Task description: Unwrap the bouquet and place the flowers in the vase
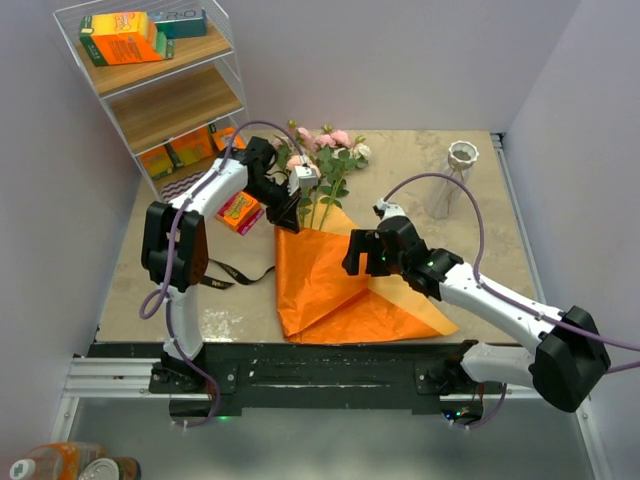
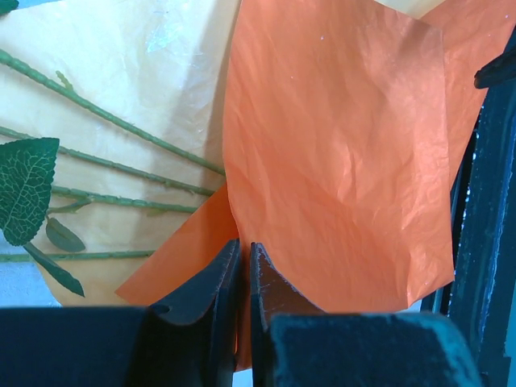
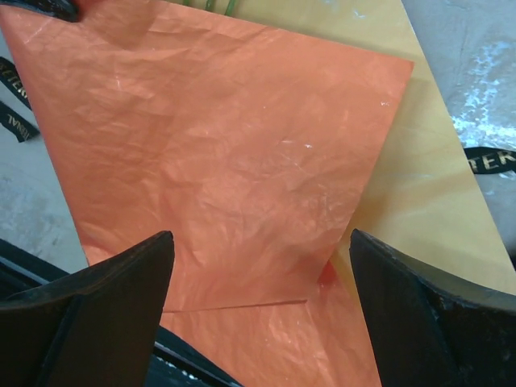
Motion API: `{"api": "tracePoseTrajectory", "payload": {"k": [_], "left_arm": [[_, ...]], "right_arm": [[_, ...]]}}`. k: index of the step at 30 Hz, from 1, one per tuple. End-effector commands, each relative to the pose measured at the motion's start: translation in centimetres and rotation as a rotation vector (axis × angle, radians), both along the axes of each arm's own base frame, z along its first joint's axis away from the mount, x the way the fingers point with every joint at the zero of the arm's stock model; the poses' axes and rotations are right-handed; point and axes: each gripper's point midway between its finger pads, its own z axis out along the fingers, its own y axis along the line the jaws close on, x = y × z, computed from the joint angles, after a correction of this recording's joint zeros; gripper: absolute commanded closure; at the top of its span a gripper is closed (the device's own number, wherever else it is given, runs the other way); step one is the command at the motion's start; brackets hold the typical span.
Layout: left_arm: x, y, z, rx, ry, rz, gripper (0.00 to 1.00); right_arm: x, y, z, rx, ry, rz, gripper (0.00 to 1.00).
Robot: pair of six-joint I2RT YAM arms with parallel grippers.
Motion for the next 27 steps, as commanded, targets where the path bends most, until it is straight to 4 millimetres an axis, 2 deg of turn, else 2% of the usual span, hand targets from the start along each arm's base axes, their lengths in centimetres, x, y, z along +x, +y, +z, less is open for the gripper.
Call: {"api": "tracePoseTrajectory", "payload": {"k": [1,5,10,11,16,19,21,23,24,27], "left_arm": [[0.6,0.2,2.0,-0.021,-0.069,0.015,0.86],[0.8,0.2,2.1,-0.019,-0.078,0.020,0.86],[1.0,0.3,2.2,-0.013,-0.086,0.026,0.85],[1.0,0.3,2.2,-0.010,-0.086,0.028,0.85],[1.1,0.3,2.2,-0.010,-0.086,0.032,0.85],[1.1,0.3,2.4,-0.012,-0.088,0.033,0.86],[1.1,0.4,2.2,-0.007,-0.088,0.032,0.86],[1.0,0.5,2.0,0.001,-0.084,0.032,0.86],[1.0,0.5,1.9,0.001,-0.085,0.031,0.86],[1.0,0.5,1.9,0.001,-0.087,0.032,0.86]], "right_arm": [[0.7,1.4,-0.4,0.110,-0.005,0.021,0.10],[0.9,1.0,-2.2,0.084,0.029,0.002,0.12],[1.3,0.9,-2.8,0.100,0.027,-0.016,0.14],[1.3,0.9,-3.4,0.095,0.039,-0.017,0.15],[1.6,2.5,-4.4,0.174,0.060,0.003,0.16],[1.5,2.3,-5.3,0.154,0.079,-0.001,0.17],[1.5,1.6,-5.4,0.129,0.071,-0.021,0.17],[1.9,1.1,-4.4,0.123,0.028,-0.030,0.17],[1.4,0.8,-4.5,0.106,0.046,-0.030,0.16],[1.8,0.2,-3.8,0.084,0.015,-0.047,0.16]]}}
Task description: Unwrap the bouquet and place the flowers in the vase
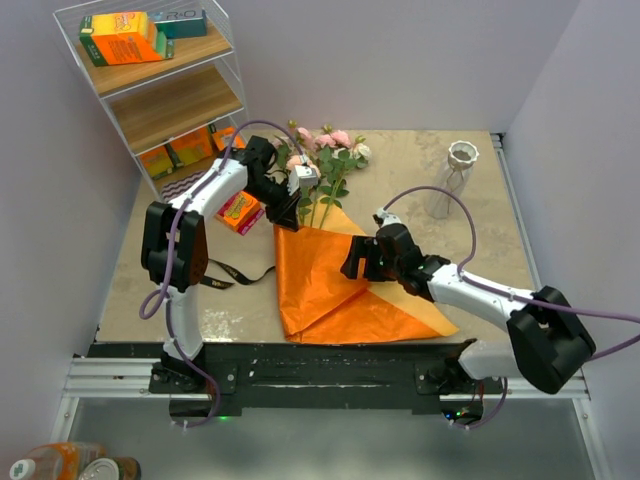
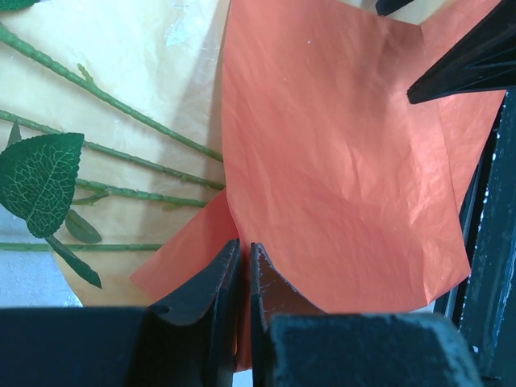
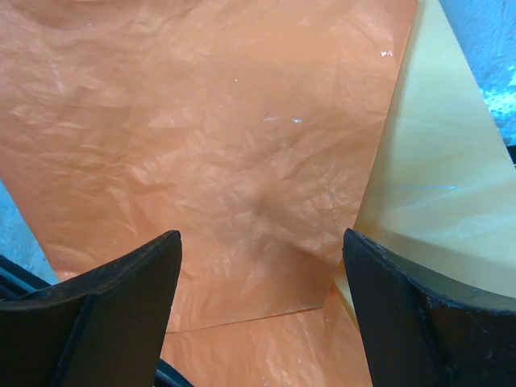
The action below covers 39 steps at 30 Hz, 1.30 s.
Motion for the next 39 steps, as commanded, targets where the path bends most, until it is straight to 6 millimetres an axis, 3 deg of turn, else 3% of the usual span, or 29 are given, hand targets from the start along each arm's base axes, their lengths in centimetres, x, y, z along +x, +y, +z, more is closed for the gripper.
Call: {"api": "tracePoseTrajectory", "payload": {"k": [1,11,22,28,32,35,36,37,38,39], "left_arm": [[0.2,0.1,2.2,-0.026,-0.059,0.013,0.86],[0.3,0.2,2.5,-0.024,-0.068,0.011,0.86],[0.2,0.2,2.5,-0.022,-0.065,0.009,0.86],[0.3,0.2,2.7,-0.023,-0.069,0.008,0.86],[0.2,0.1,2.9,-0.032,-0.061,0.001,0.86],[0.2,0.0,3.1,-0.033,-0.057,-0.001,0.84],[0.2,0.1,3.0,-0.028,-0.053,0.004,0.82],[0.4,0.2,3.1,-0.014,-0.053,0.023,0.77],[0.9,0.3,3.2,-0.005,-0.067,0.041,0.63],[1.3,0.4,3.1,0.009,-0.066,0.064,0.57]], "right_arm": [[1.0,-0.6,2.1,-0.003,-0.073,-0.027,0.15],[1.1,-0.3,0.5,0.001,-0.049,-0.024,0.16],[1.7,-1.9,0.0,-0.035,-0.063,-0.064,0.15],[1.2,0.1,-0.2,0.091,-0.056,-0.022,0.19],[1.2,1.5,-0.1,0.181,-0.064,0.000,0.31],[1.2,2.1,0.8,0.231,-0.080,0.015,0.47],[1.2,2.1,1.2,0.238,-0.093,0.019,0.57],[1.3,2.1,1.7,0.239,-0.110,0.017,0.63],[1.3,1.7,2.5,0.238,-0.132,0.009,0.70],[1.4,1.5,3.0,0.235,-0.151,0.006,0.75]]}}
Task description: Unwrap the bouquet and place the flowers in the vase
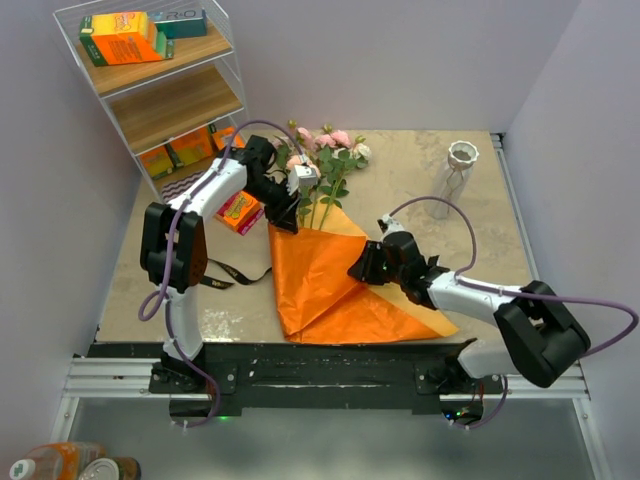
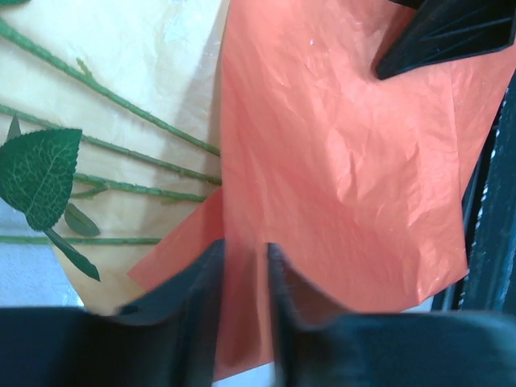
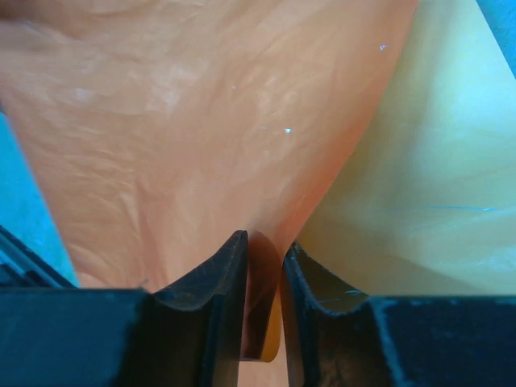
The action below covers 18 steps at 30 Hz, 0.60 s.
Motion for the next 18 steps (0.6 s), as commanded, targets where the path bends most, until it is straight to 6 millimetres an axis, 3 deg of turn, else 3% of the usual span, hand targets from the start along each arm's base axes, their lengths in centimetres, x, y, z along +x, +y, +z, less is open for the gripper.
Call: {"api": "tracePoseTrajectory", "payload": {"k": [1,2,4,5,8,9,11,12,14,15,17,18], "left_arm": [[1.8,0.3,3.3,0.015,-0.072,0.085,0.53],[1.9,0.4,3.6,0.017,-0.076,0.093,0.41],[2.2,0.5,5.4,0.007,-0.121,0.123,0.38],[2.6,0.4,6.3,-0.006,-0.159,0.135,0.25],[3.2,0.8,10.0,-0.023,-0.259,0.193,0.19],[3.2,1.0,11.6,-0.030,-0.294,0.213,0.01],[4.1,1.7,13.9,-0.020,-0.350,0.293,0.01],[4.2,2.1,15.6,-0.033,-0.386,0.317,0.01],[4.9,2.5,17.6,-0.041,-0.422,0.391,0.01],[4.8,2.7,18.5,-0.045,-0.439,0.409,0.01],[5.2,3.2,19.9,-0.047,-0.463,0.461,0.01],[5.1,3.4,20.5,-0.049,-0.474,0.476,0.01]], "right_arm": [[1.3,0.8,5.1,0.096,-0.151,0.001,0.77],[1.2,0.5,5.2,0.079,-0.146,0.001,0.78],[1.7,0.6,6.7,0.070,-0.185,0.014,0.79],[1.5,0.8,6.9,0.069,-0.179,0.028,0.79],[1.7,1.5,8.8,0.088,-0.210,0.055,0.82],[1.9,1.7,9.7,0.093,-0.231,0.060,0.82],[0.9,2.6,11.0,0.086,-0.255,0.093,0.82],[1.4,2.9,12.5,0.063,-0.304,0.076,0.82],[-0.6,5.1,13.3,0.031,-0.317,0.143,0.82],[-0.6,6.0,15.0,0.031,-0.356,0.147,0.82],[-2.6,8.5,15.5,0.021,-0.369,0.211,0.81],[-3.1,9.6,16.9,0.033,-0.398,0.228,0.81]]}}
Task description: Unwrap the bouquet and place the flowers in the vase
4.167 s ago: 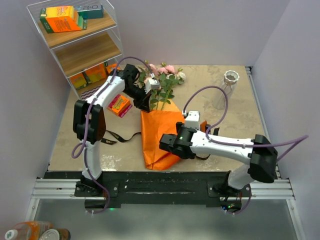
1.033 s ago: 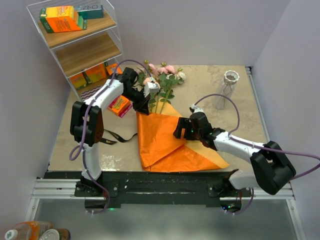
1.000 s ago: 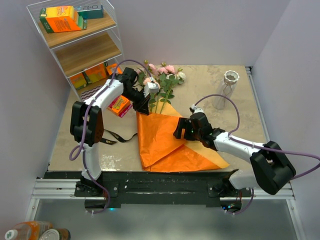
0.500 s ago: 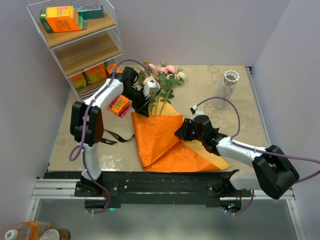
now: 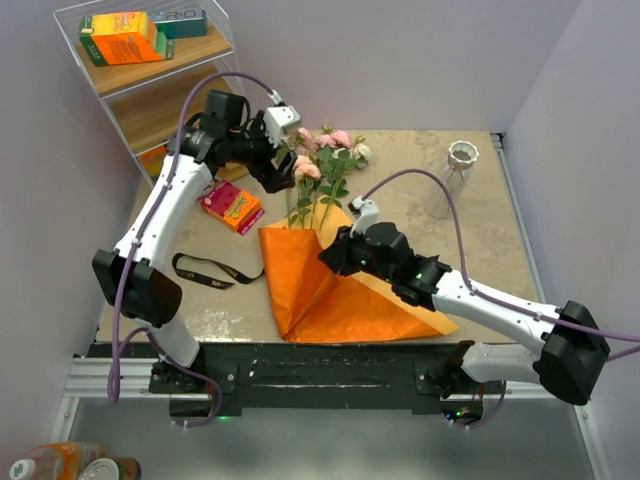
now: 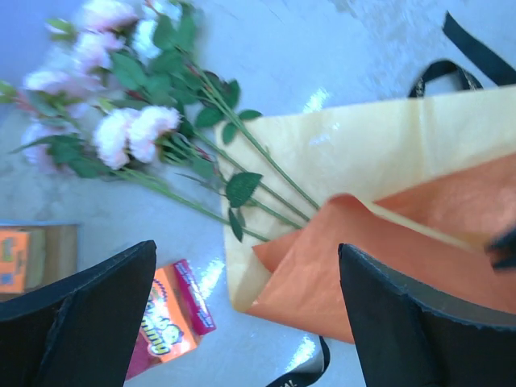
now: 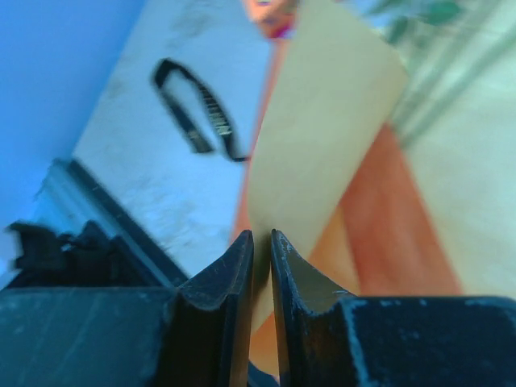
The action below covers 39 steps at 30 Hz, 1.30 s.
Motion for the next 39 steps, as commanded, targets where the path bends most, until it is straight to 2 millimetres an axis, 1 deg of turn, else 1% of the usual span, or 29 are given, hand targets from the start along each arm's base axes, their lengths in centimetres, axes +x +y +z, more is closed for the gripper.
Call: {"api": "tracePoseTrajectory", "payload": {"k": [1,2,3,4,5,6,7,8,9,11,12,13,14,15,16,19,20,21,23,24,27,28,29,30,32,35,36,37,39], "left_arm": [[1.5,2.0,4.9,-0.038,-0.099,0.185,0.01],[1.6,2.1,5.2,-0.037,-0.108,0.200,0.01],[1.5,2.4,5.7,-0.037,-0.120,0.210,0.01],[1.7,2.9,5.7,-0.024,-0.127,0.239,0.01],[1.8,3.1,5.8,-0.018,-0.130,0.253,0.01],[1.9,3.4,5.8,-0.012,-0.132,0.263,0.01],[2.1,3.7,5.9,-0.005,-0.141,0.278,0.01],[2.1,3.9,6.1,-0.007,-0.147,0.287,0.01],[2.1,4.2,6.6,-0.013,-0.154,0.294,0.01],[2.2,4.5,7.0,-0.015,-0.161,0.309,0.01],[2.3,4.6,7.2,-0.013,-0.163,0.317,0.01],[2.5,4.8,8.0,-0.013,-0.181,0.326,0.01],[2.3,4.9,8.1,-0.004,-0.172,0.327,0.01],[2.4,5.0,8.0,0.003,-0.165,0.330,0.01],[2.5,5.2,8.9,0.003,-0.186,0.340,0.01],[2.2,5.7,9.3,0.025,-0.190,0.347,0.01],[2.0,5.9,9.2,0.032,-0.189,0.351,0.01],[1.8,6.1,9.4,0.033,-0.193,0.354,0.01],[1.5,6.3,8.7,0.051,-0.181,0.349,0.01],[1.3,6.5,7.9,0.062,-0.166,0.347,0.01],[0.7,6.1,6.2,0.074,-0.135,0.304,0.01],[0.2,5.8,4.2,0.089,-0.091,0.269,0.01],[0.1,5.7,3.0,0.096,-0.062,0.258,0.01],[-0.1,5.7,0.8,0.114,-0.007,0.245,0.01],[-0.6,5.0,-1.4,0.096,0.077,0.208,0.01],[-1.1,3.7,-5.7,0.084,0.256,0.144,0.01],[-1.3,3.0,-5.7,0.060,0.283,0.112,0.01],[-1.8,3.0,-6.4,0.062,0.330,0.103,0.01],[-1.7,2.7,-7.8,0.068,0.377,0.094,0.01]], "right_arm": [[-2.7,4.0,4.2,-0.040,-0.117,0.066,0.81],[-3.4,5.0,3.7,-0.058,-0.109,0.091,0.81],[-3.9,6.1,4.8,-0.047,-0.124,0.104,0.81],[-5.4,7.4,4.9,-0.055,-0.135,0.141,0.80],[-6.1,8.2,5.0,-0.063,-0.141,0.158,0.79],[-6.5,9.7,5.2,-0.072,-0.148,0.182,0.78],[-7.8,11.0,5.3,-0.076,-0.150,0.223,0.77],[-8.4,11.9,5.2,-0.082,-0.148,0.246,0.75],[-8.8,13.6,4.9,-0.090,-0.147,0.271,0.73],[-10.4,15.7,4.5,-0.096,-0.145,0.332,0.64],[-10.6,17.1,5.8,-0.075,-0.161,0.350,0.64],[-11.2,18.5,4.0,-0.111,-0.148,0.378,0.63],[-11.4,19.3,3.8,-0.117,-0.146,0.387,0.61],[-11.7,20.8,5.3,-0.084,-0.158,0.410,0.58],[-11.9,22.0,3.3,-0.116,-0.143,0.429,0.54],[-12.1,24.7,3.8,-0.096,-0.145,0.467,0.41],[-12.1,25.4,2.3,-0.129,-0.131,0.478,0.31],[-12.1,26.2,3.7,-0.106,-0.144,0.484,0.27],[-12.4,26.7,3.6,-0.115,-0.141,0.505,0.25],[-12.4,27.0,4.6,-0.101,-0.158,0.512,0.25],[-12.5,27.2,5.0,-0.118,-0.170,0.520,0.21],[-12.6,27.1,4.9,-0.125,-0.170,0.521,0.21],[-12.7,27.2,4.7,-0.128,-0.169,0.529,0.20],[-13.0,27.0,4.4,-0.130,-0.168,0.533,0.19],[-13.6,27.0,4.0,-0.124,-0.174,0.531,0.15],[-14.0,26.9,2.4,-0.155,-0.163,0.529,0.14],[-14.2,27.0,2.4,-0.155,-0.165,0.534,0.14],[-14.2,27.1,2.6,-0.149,-0.167,0.532,0.14],[-14.3,27.1,2.4,-0.148,-0.168,0.533,0.14]]}}
